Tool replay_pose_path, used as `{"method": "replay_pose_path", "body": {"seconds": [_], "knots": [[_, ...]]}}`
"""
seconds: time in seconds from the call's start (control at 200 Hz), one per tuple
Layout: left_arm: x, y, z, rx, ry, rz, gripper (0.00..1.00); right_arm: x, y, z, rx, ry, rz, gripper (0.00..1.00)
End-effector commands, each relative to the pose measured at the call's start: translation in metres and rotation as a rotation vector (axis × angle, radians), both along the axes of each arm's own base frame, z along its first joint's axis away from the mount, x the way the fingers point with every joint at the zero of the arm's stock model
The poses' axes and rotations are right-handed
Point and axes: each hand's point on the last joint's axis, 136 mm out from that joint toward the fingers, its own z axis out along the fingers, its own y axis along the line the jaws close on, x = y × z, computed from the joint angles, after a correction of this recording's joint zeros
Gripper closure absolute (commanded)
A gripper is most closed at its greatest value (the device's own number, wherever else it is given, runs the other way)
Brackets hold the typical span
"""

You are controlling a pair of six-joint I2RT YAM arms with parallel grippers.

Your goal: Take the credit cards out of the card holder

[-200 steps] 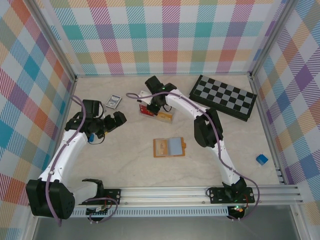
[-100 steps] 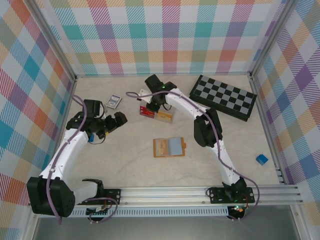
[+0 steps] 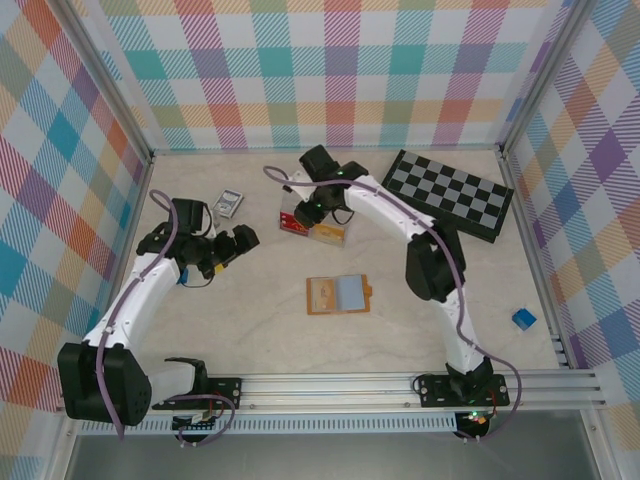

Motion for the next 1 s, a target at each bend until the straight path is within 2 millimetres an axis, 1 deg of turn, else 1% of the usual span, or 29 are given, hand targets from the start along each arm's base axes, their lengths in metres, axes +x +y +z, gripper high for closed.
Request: {"method": "replay_pose_path", "body": {"seconds": [0.0, 0.105, 0.145, 0.165, 0.205, 0.265, 0.345, 0.415, 0.47, 0.6, 0.695, 0.77, 0.86, 0.905, 0.94, 0.995], "knots": [[0.000, -0.003, -0.007, -0.037, 0.024, -0.009, 0.00, -0.028, -0.010, 0.044, 0.165, 0.075, -0.155, 0.55], [0.001, -0.009, -0.011, -0.075, 0.038, -0.021, 0.00, -0.066, -0.027, 0.043, 0.223, 0.178, -0.233, 0.48], [0.001, -0.013, -0.012, -0.092, 0.042, -0.032, 0.00, -0.078, -0.036, 0.041, 0.242, 0.223, -0.289, 0.46], [0.001, -0.015, -0.012, -0.098, 0.044, -0.037, 0.00, -0.084, -0.040, 0.037, 0.247, 0.251, -0.319, 0.45], [0.001, -0.018, -0.013, -0.104, 0.046, -0.049, 0.00, -0.096, -0.045, 0.033, 0.274, 0.307, -0.370, 0.44], [0.001, -0.023, -0.015, -0.104, 0.051, -0.064, 0.00, -0.114, -0.051, 0.019, 0.309, 0.394, -0.447, 0.44], [0.000, -0.031, -0.016, -0.112, 0.059, -0.086, 0.00, -0.133, -0.058, 0.000, 0.360, 0.491, -0.529, 0.44], [-0.001, -0.039, -0.019, -0.123, 0.077, -0.107, 0.01, -0.144, -0.065, -0.017, 0.386, 0.547, -0.601, 0.44], [-0.002, -0.046, -0.021, -0.129, 0.088, -0.120, 0.03, -0.152, -0.065, -0.025, 0.423, 0.591, -0.624, 0.45], [-0.007, -0.065, -0.029, -0.142, 0.117, -0.149, 0.06, -0.162, -0.065, -0.043, 0.464, 0.675, -0.681, 0.49], [-0.010, -0.079, -0.035, -0.140, 0.131, -0.166, 0.08, -0.164, -0.065, -0.055, 0.461, 0.705, -0.708, 0.53], [-0.013, -0.092, -0.041, -0.140, 0.143, -0.177, 0.12, -0.164, -0.063, -0.061, 0.461, 0.722, -0.712, 0.58], [-0.018, -0.111, -0.049, -0.134, 0.158, -0.205, 0.20, -0.164, -0.064, -0.069, 0.443, 0.731, -0.728, 0.62], [-0.021, -0.120, -0.054, -0.125, 0.171, -0.217, 0.26, -0.164, -0.064, -0.074, 0.433, 0.733, -0.738, 0.63], [-0.023, -0.127, -0.058, -0.120, 0.182, -0.230, 0.32, -0.163, -0.065, -0.077, 0.425, 0.734, -0.742, 0.64], [-0.026, -0.136, -0.066, -0.112, 0.198, -0.244, 0.43, -0.163, -0.066, -0.083, 0.412, 0.734, -0.755, 0.67]]}}
